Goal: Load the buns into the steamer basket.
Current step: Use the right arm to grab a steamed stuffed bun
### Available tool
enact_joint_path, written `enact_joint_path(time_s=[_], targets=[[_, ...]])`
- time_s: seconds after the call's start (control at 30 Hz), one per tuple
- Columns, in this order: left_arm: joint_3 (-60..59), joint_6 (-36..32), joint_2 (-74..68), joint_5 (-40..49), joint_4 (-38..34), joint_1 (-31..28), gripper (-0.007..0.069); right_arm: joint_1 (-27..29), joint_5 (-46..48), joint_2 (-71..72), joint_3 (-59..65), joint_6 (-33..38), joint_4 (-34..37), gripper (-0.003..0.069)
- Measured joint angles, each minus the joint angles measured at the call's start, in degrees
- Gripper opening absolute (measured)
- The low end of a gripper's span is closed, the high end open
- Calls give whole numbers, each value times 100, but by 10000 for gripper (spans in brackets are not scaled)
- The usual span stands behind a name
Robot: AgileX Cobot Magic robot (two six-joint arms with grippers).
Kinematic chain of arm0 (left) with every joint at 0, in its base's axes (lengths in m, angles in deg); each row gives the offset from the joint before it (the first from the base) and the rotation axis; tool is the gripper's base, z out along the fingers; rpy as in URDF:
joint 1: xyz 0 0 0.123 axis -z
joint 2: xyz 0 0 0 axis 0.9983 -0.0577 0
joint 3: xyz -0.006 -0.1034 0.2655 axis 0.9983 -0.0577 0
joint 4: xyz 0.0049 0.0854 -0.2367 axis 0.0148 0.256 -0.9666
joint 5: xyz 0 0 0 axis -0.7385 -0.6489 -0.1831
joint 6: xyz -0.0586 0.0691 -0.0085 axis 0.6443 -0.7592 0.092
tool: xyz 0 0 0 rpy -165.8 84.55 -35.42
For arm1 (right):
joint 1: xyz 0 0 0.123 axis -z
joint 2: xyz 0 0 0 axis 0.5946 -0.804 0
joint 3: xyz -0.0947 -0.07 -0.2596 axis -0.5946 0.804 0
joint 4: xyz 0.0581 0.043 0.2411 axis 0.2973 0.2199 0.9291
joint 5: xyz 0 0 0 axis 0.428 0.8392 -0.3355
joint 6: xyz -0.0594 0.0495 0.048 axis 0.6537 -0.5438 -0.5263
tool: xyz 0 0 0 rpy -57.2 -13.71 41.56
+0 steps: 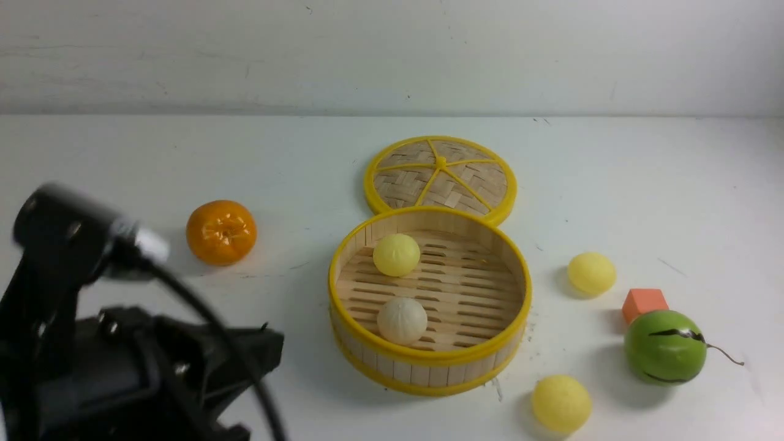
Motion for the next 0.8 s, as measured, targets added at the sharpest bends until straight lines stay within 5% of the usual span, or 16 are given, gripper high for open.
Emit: enact_joint_path(time_s=[0.2,0.53,0.63,0.8], targets=[[-1375,-94,1695,-1108,-202,0,-13,0,-334,0,36,-238,506,241],[-2112,-100,2938,-1011,-238,0,-13,0,-2563,0,26,-999,2360,241],[-2153,-105,2943,-945,-238,0,-13,0,-1990,-24,-305,-1006,2233,241],[-2155,-105,2943,-733,-238,0,-13,0,310,-1303,-2042,-670,1666,241]])
